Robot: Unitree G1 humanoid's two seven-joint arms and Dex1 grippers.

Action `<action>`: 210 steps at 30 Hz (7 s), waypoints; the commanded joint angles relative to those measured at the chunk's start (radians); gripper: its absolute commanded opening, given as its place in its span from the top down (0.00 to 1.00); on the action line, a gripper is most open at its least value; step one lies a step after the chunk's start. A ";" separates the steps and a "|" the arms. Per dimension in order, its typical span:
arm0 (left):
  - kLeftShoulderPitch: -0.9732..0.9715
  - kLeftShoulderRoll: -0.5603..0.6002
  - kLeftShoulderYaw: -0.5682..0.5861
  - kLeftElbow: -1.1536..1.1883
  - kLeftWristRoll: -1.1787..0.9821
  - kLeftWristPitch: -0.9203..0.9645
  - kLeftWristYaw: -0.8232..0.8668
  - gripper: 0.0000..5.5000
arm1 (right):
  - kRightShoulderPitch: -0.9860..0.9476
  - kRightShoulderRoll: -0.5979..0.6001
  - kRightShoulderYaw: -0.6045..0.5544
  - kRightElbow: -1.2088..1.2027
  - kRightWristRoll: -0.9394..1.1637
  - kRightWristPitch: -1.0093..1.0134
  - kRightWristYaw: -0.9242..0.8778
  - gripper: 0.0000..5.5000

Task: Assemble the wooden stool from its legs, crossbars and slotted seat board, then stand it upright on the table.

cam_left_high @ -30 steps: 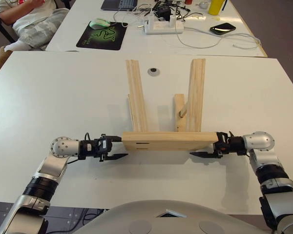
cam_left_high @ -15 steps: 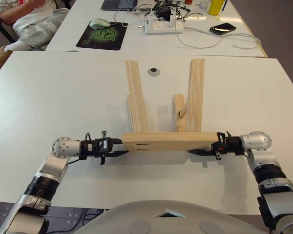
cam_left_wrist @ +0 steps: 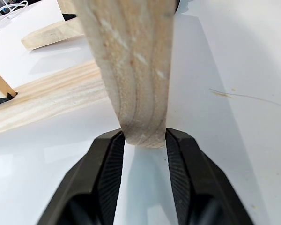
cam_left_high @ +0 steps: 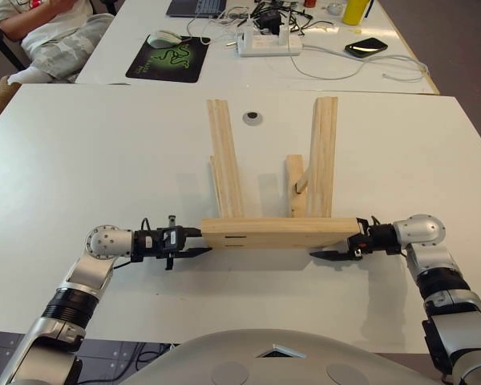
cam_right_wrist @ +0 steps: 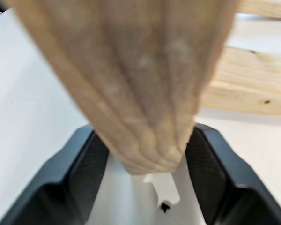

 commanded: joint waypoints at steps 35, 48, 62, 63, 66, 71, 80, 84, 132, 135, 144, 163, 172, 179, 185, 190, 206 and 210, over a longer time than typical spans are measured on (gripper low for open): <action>0.002 0.009 0.000 -0.003 0.004 0.004 0.002 0.76 | -0.018 -0.073 0.049 0.011 0.074 -0.015 0.009 0.76; 0.084 0.094 0.049 -0.224 -0.110 0.181 -0.047 0.76 | 0.024 -0.167 0.125 -0.173 0.183 0.124 0.009 0.76; 0.104 0.259 0.269 -0.690 -0.650 0.932 0.029 0.76 | -0.050 -0.440 0.082 -0.682 0.541 0.825 0.009 0.76; 0.097 0.267 0.293 -0.712 -0.727 1.015 0.055 0.76 | -0.080 -0.447 0.071 -0.696 0.564 0.910 0.009 0.76; 0.033 0.279 0.357 -0.716 -0.952 1.213 0.138 0.76 | -0.171 -0.440 0.039 -0.708 0.617 1.126 0.002 0.76; -0.121 0.316 0.427 -0.589 -1.398 1.427 0.304 0.76 | -0.286 -0.403 -0.031 -0.713 0.757 1.453 -0.062 0.76; -0.220 0.351 0.440 -0.503 -1.821 1.437 0.536 0.76 | -0.648 -0.215 -0.205 -0.405 0.908 1.870 -0.368 0.76; -0.322 0.264 0.459 -0.425 -1.827 1.461 0.608 0.76 | -0.655 -0.208 -0.227 -0.381 0.894 1.973 -0.404 0.76; -0.377 -0.692 0.184 -1.292 -1.828 0.436 2.083 0.76 | -0.522 -0.686 0.035 -0.391 1.699 2.115 -0.578 0.77; -0.285 -0.671 0.187 -1.292 -1.828 0.491 2.050 0.76 | -0.516 -0.662 0.058 -0.333 1.699 2.135 -0.644 0.77; 0.339 -0.263 0.152 -1.292 -1.828 0.683 1.438 0.76 | -0.267 -0.597 -0.063 -0.449 1.699 2.070 -0.776 0.78; 0.649 0.185 0.291 -1.257 -1.827 0.567 1.060 0.60 | 0.021 -0.525 -0.224 -0.677 1.699 1.979 -0.938 0.79; 0.767 0.198 0.425 -1.126 -1.827 0.713 0.942 0.36 | 0.000 -0.530 -0.212 -0.679 1.699 1.994 -0.918 0.54; 0.744 0.194 0.647 -0.939 -1.827 0.899 0.895 0.24 | 0.038 -0.531 -0.261 -0.663 1.698 1.958 -0.967 0.47; 0.494 0.213 0.886 -0.680 -1.656 0.807 1.037 0.24 | -0.096 -0.513 -0.351 -0.428 1.278 1.695 -0.882 0.47; 0.175 0.234 0.824 -0.616 -1.179 0.651 1.171 0.24 | -0.418 -0.302 -0.408 -0.400 1.054 1.329 -1.005 0.47; -0.233 -0.237 0.268 -0.327 -0.201 0.409 1.260 0.24 | -0.186 0.314 -0.226 -0.521 0.033 0.551 -1.677 0.47; -0.115 -0.331 0.285 -0.295 -0.152 0.372 1.257 0.24 | -0.053 0.375 -0.235 -0.561 -0.020 0.513 -1.684 0.47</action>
